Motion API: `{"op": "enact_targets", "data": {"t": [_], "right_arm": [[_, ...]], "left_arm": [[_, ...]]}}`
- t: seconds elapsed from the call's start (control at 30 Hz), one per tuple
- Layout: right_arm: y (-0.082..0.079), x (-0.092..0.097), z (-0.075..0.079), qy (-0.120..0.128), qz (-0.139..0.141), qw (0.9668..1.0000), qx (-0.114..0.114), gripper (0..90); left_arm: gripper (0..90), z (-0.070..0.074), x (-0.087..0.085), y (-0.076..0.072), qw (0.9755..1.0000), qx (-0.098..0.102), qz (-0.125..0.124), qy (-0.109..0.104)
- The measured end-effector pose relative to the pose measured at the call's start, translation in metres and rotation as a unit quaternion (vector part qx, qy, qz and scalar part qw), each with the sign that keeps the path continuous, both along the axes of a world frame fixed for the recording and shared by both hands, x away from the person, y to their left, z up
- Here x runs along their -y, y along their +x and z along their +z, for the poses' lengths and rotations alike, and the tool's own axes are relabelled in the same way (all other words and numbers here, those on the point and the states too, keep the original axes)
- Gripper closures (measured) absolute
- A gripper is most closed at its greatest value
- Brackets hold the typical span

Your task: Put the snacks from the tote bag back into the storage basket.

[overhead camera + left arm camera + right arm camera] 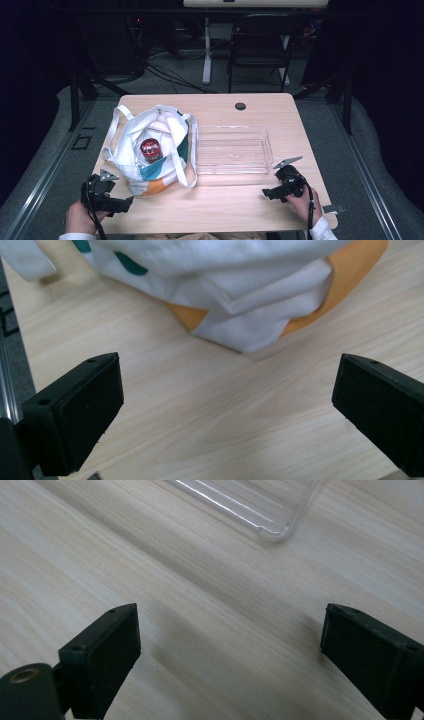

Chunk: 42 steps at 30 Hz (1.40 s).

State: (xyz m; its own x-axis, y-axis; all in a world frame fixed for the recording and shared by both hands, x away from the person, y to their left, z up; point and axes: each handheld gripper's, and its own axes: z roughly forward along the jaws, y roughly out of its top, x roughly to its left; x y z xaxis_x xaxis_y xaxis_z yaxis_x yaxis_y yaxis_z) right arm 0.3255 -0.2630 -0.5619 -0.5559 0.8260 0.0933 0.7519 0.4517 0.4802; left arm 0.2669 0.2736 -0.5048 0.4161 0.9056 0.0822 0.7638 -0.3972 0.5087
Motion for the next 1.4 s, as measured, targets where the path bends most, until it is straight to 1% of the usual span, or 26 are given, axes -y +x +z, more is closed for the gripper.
{"op": "enact_targets", "data": {"t": [0.1, 0.17, 0.27, 0.3, 0.33, 0.4, 0.47, 0.53, 0.6, 0.67, 0.7, 0.73, 0.77, 0.8, 0.83, 0.87, 0.9, 0.93, 0.97, 1.03, 1.1, 1.23, 1.27, 1.3, 1.37, 1.4], "right_arm": [[-0.001, 0.001, -0.001, -0.007, 0.001, 1.0000, -0.002, 8.7], [-0.001, 0.002, 0.000, -0.002, 0.000, 1.0000, -0.004, 8.7], [0.000, 0.002, 0.000, 0.000, 0.000, 1.0000, 0.003, 8.7], [0.000, 0.000, -0.001, -0.007, 0.001, 1.0000, 0.000, 8.7], [0.000, 0.000, -0.001, -0.002, 0.004, 1.0000, -0.004, 8.7], [0.001, -0.002, -0.003, 0.001, 0.003, 1.0000, 0.000, 8.7], [0.000, -0.003, -0.004, 0.005, -0.002, 1.0000, 0.002, 8.7], [0.000, -0.004, -0.002, -0.012, 0.014, 0.9998, -0.005, 8.5], [-0.001, -0.006, -0.003, -0.009, 0.009, 0.9999, 0.002, 8.5], [-0.003, -0.005, -0.003, -0.006, 0.012, 0.9999, 0.001, 8.5], [-0.004, -0.002, -0.002, -0.009, 0.008, 0.9999, 0.000, 8.5], [-0.005, -0.003, -0.004, 0.002, -0.007, 0.9999, 0.011, 8.6], [-0.005, -0.003, -0.004, 0.002, -0.007, 0.9999, 0.011, 8.6], [-0.004, 0.001, 0.000, -0.011, -0.003, 0.9999, 0.010, 8.6], [-0.004, 0.001, 0.000, -0.011, -0.003, 0.9999, 0.010, 8.6], [-0.004, 0.001, 0.000, 0.004, -0.009, 0.9999, 0.011, 8.6], [-0.004, 0.001, 0.000, 0.004, -0.009, 0.9999, 0.011, 8.6], [-0.004, 0.003, 0.002, -0.013, -0.004, 0.9999, 0.011, 8.6], [-0.004, 0.002, 0.002, -0.011, -0.009, 0.9998, 0.015, 8.6], [-0.004, 0.003, 0.002, -0.010, -0.010, 0.9998, 0.014, 8.6], [-0.005, 0.004, 0.002, -0.012, -0.012, 0.9998, 0.013, 8.6], [-0.005, 0.005, 0.002, -0.012, -0.011, 0.9997, 0.015, 8.6], [-0.006, 0.005, 0.002, -0.012, -0.012, 0.9997, 0.017, 8.6], [-0.006, 0.005, 0.001, -0.004, -0.019, 0.9996, 0.018, 8.6], [-0.006, 0.006, 0.001, -0.011, -0.019, 0.9996, 0.018, 8.6], [-0.006, 0.006, 0.001, -0.009, -0.017, 0.9997, 0.016, 8.6]], "left_arm": [[0.3, 0.006, 0.002, 0.000, 1.0000, 0.009, 0.001, 0.002], [0.3, 0.014, 0.005, 0.001, 0.9997, 0.022, -0.002, 0.003], [0.3, 0.020, 0.005, 0.001, 0.9995, 0.030, -0.002, 0.002], [0.3, 0.022, 0.005, 0.001, 0.9995, 0.031, -0.005, -0.002], [0.3, 0.027, 0.005, 0.000, 0.9992, 0.038, -0.005, -0.002], [0.3, 0.030, 0.005, 0.000, 0.9992, 0.040, -0.007, -0.002], [0.3, 0.036, 0.006, 0.000, 0.9990, 0.044, -0.008, 0.005], [0.2, 0.042, 0.008, 0.001, 0.9987, 0.051, -0.010, 0.006], [0.3, 0.048, 0.009, 0.002, 0.9982, 0.057, -0.013, 0.007], [0.3, 0.053, 0.011, 0.004, 0.9979, 0.063, -0.014, 0.005], [0.3, 0.056, 0.011, 0.005, 0.9977, 0.066, -0.014, 0.008], [0.3, 0.058, 0.012, 0.007, 0.9977, 0.065, -0.017, 0.005], [0.3, 0.060, 0.014, 0.008, 0.9975, 0.069, -0.017, 0.004], [0.3, 0.065, 0.016, 0.013, 0.9971, 0.073, -0.020, 0.003], [0.3, 0.065, 0.016, 0.013, 0.9971, 0.073, -0.020, 0.003], [0.3, 0.068, 0.018, 0.016, 0.9967, 0.077, -0.024, 0.004], [0.3, 0.071, 0.020, 0.019, 0.9964, 0.081, -0.024, 0.003], [0.3, 0.073, 0.022, 0.022, 0.9963, 0.082, -0.026, 0.003], [0.3, 0.077, 0.026, 0.029, 0.9958, 0.086, -0.030, 0.000], [0.3, 0.078, 0.027, 0.032, 0.9958, 0.086, -0.031, 0.001], [0.3, 0.081, 0.029, 0.040, 0.9964, 0.079, -0.028, -0.012], [0.4, 0.085, 0.032, 0.054, 0.9966, 0.075, -0.027, -0.023], [0.5, 0.085, 0.034, 0.057, 0.9965, 0.076, -0.026, -0.023], [0.4, 0.086, 0.035, 0.060, 0.9967, 0.073, -0.029, -0.024], [0.4, 0.087, 0.038, 0.066, 0.9965, 0.073, -0.032, -0.025], [0.4, 0.087, 0.040, 0.069, 0.9966, 0.071, -0.033, -0.025]]}}
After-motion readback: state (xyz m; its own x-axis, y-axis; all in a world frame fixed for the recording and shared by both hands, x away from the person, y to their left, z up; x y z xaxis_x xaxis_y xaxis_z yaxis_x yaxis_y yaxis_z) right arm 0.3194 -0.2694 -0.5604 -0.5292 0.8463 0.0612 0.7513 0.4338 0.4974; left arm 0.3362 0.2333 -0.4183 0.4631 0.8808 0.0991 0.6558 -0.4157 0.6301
